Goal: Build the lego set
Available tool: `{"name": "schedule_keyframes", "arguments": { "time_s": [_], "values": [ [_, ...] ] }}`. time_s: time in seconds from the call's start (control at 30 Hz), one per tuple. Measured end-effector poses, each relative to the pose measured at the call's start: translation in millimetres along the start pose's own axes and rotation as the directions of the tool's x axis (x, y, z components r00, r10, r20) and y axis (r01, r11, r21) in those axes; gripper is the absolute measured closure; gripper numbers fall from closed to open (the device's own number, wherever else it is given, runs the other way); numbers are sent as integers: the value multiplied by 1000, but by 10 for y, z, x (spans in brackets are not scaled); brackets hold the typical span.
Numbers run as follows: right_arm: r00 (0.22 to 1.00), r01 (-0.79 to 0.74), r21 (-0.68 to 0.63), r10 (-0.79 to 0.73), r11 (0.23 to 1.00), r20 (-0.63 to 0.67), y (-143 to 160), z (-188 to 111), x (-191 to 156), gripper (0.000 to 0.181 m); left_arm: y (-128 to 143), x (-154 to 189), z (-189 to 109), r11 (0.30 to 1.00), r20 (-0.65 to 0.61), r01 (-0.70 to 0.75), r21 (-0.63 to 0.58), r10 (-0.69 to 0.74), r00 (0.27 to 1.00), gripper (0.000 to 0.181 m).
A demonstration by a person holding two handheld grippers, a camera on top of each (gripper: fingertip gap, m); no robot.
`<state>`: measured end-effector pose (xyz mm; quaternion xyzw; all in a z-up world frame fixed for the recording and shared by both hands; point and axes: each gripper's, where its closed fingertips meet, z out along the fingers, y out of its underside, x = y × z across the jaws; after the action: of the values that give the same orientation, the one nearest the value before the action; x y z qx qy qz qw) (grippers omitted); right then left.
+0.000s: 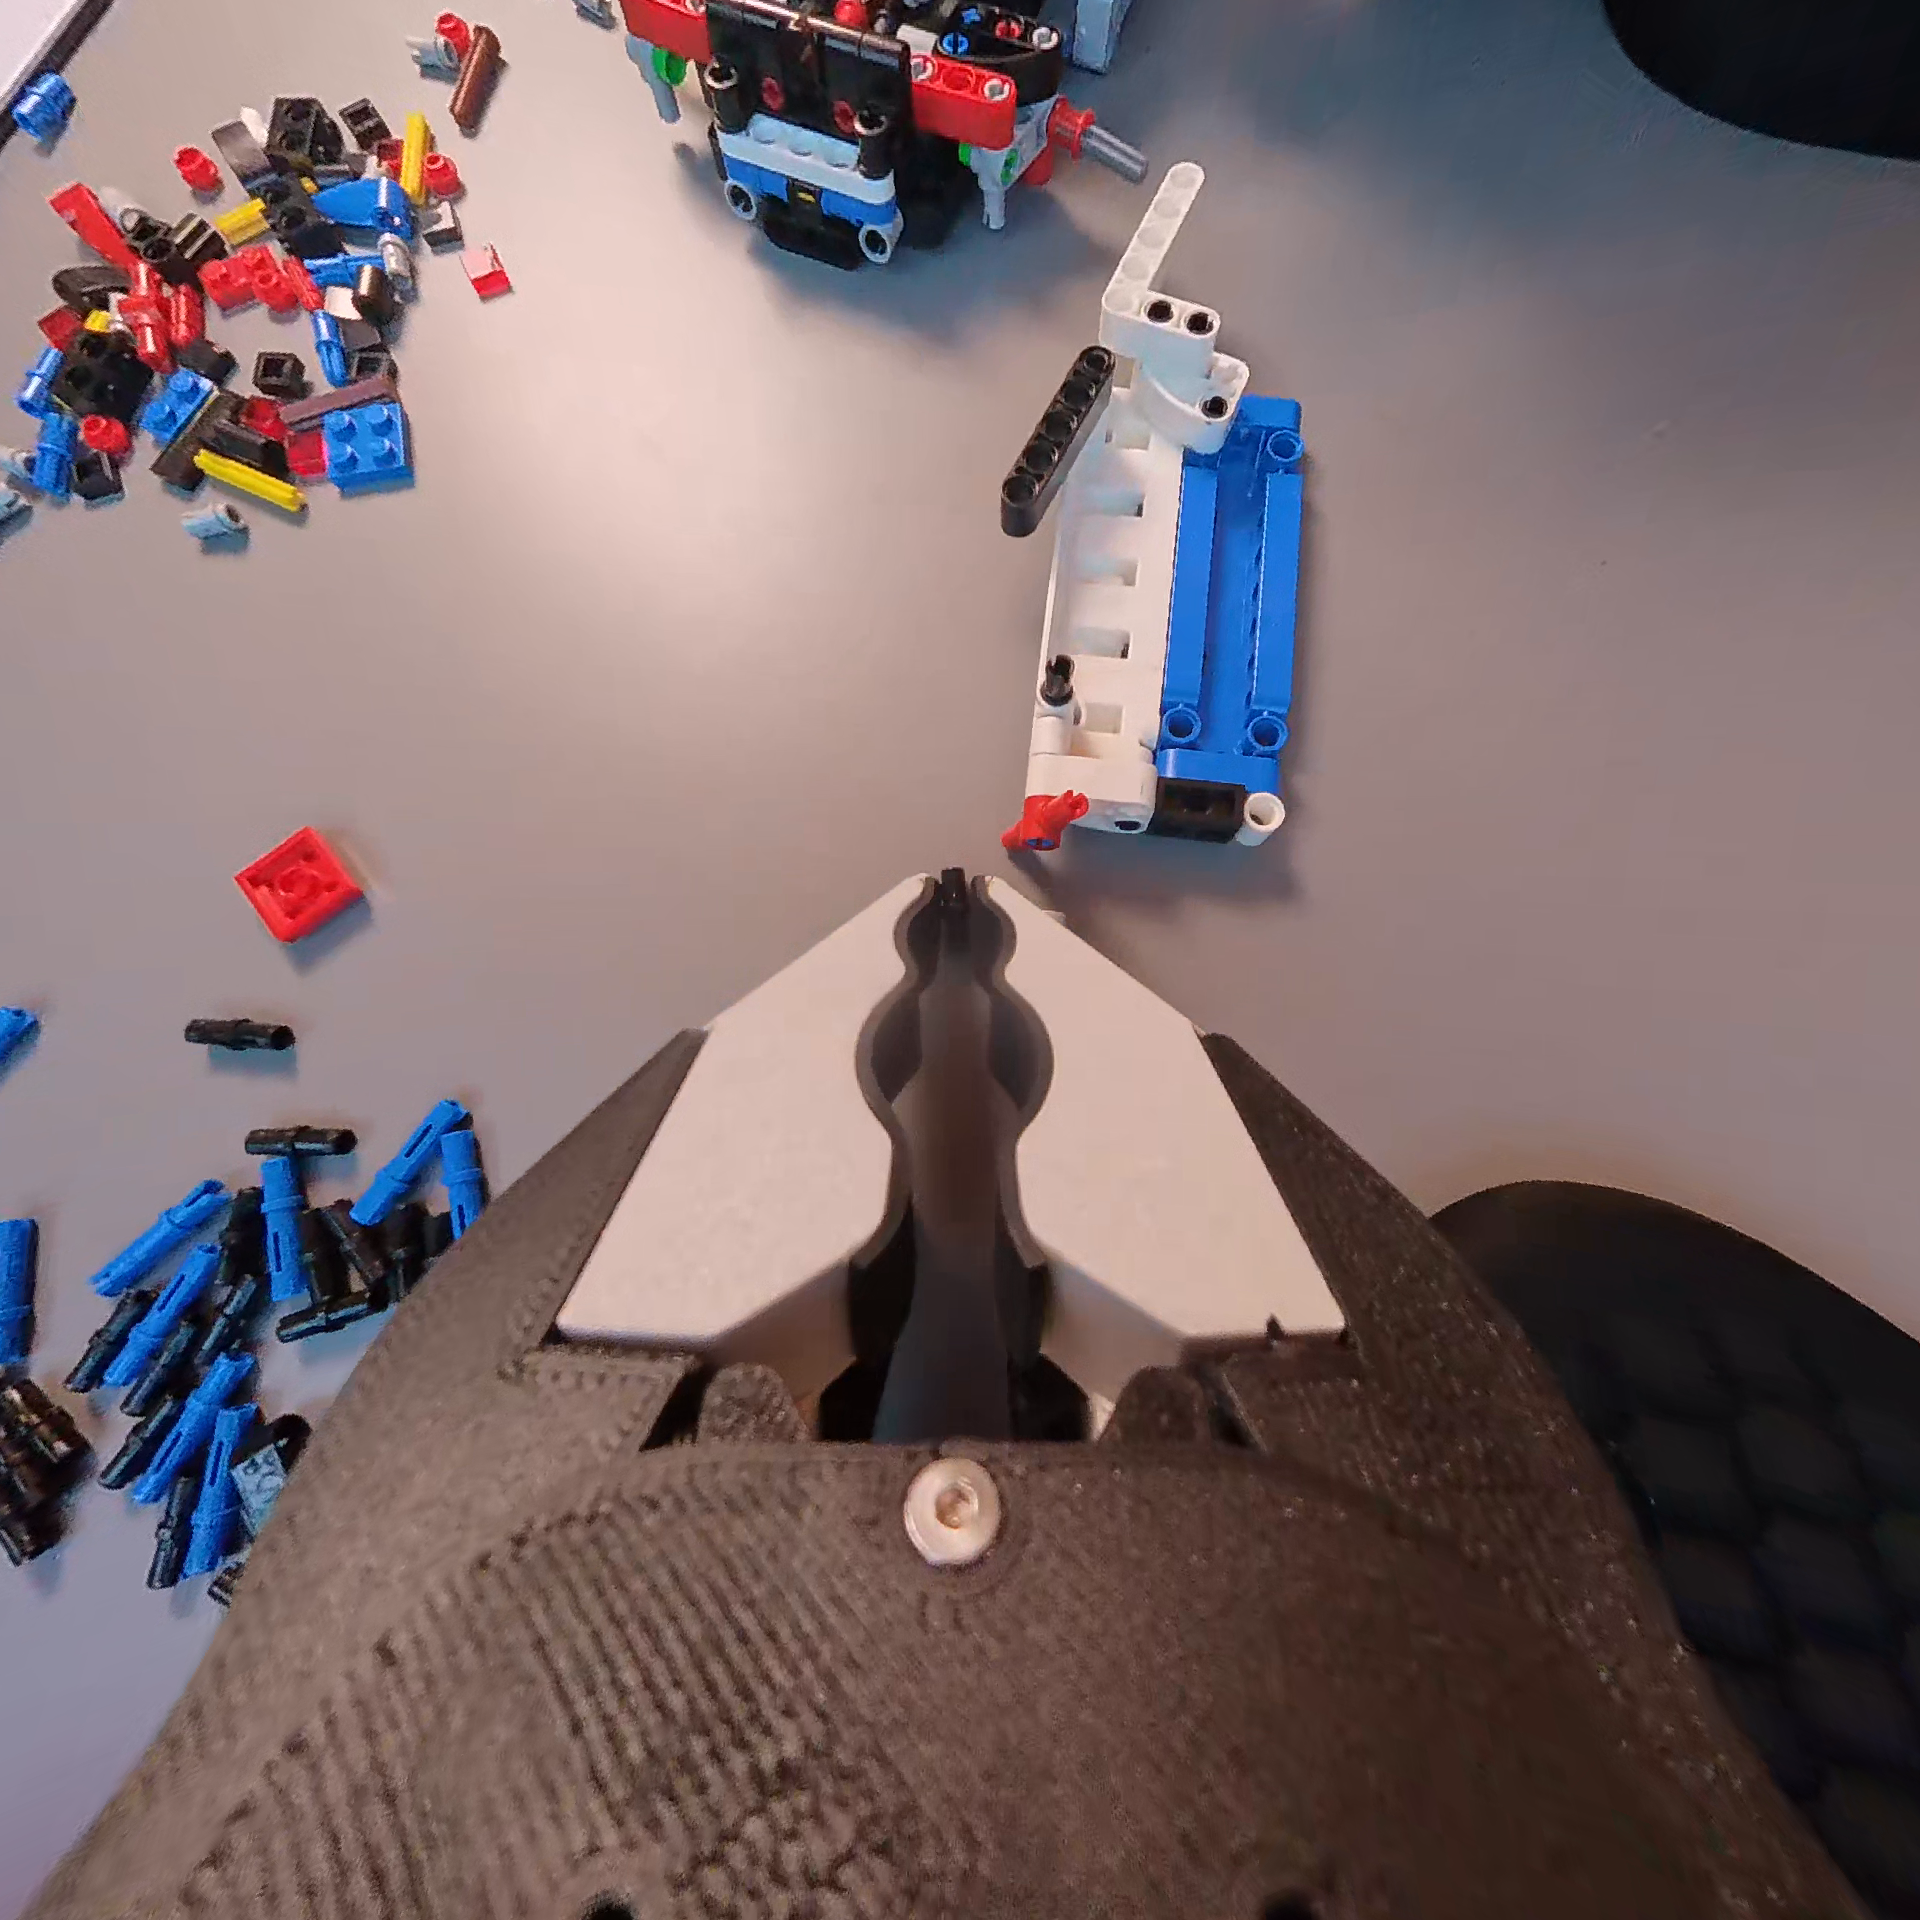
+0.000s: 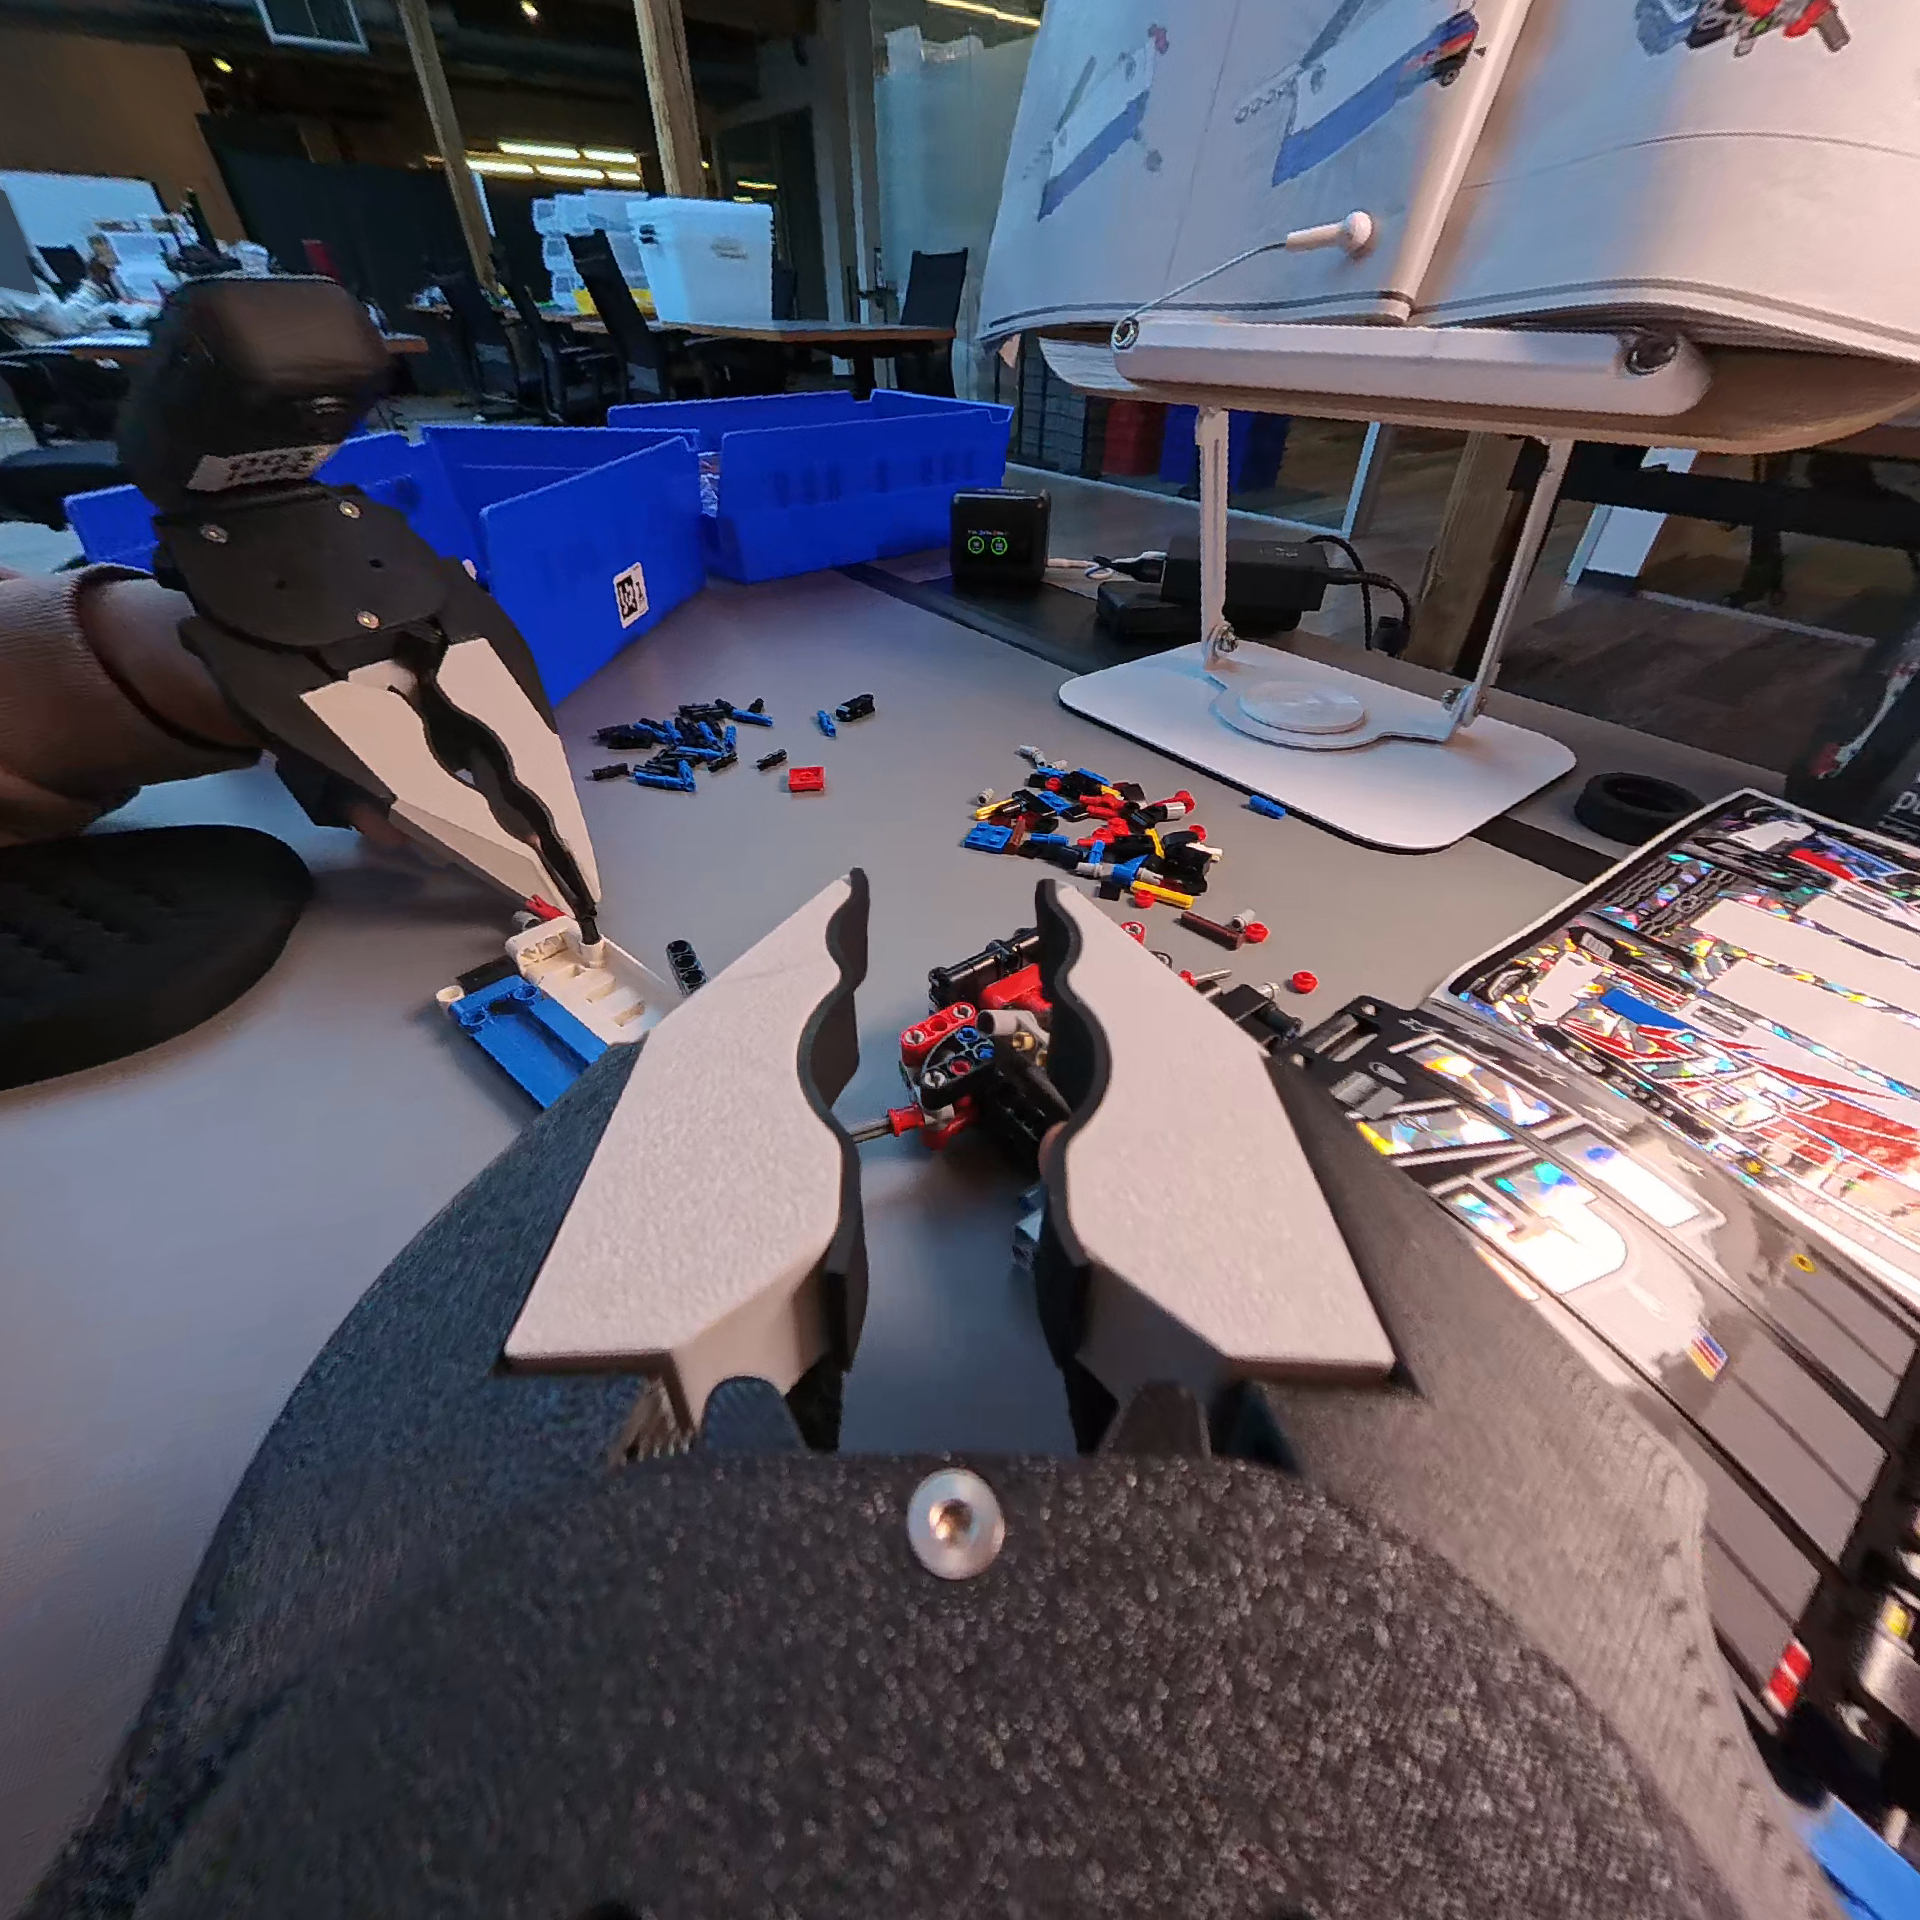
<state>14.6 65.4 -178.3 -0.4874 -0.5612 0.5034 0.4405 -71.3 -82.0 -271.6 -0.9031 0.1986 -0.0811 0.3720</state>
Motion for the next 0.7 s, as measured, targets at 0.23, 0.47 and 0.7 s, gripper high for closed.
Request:
{"name": "schedule_keyframes", "arguments": {
  "time_s": [0.23,0.47,0.7],
  "values": [
    [999,36,-5,-36,999,30,3,13,-74,151,-11,6,11,999,-16,-19,29,19,1000,178],
    [997,72,-6,-72,997,34,-17,-16,-104,152,-17,-4,17,999,-9,-17,33,17,1000,178],
    [995,101,0,-101,995,22,-47,-70,-95,153,-22,-14,19,999,-7,-4,36,4,1000,176]
  ]
}}
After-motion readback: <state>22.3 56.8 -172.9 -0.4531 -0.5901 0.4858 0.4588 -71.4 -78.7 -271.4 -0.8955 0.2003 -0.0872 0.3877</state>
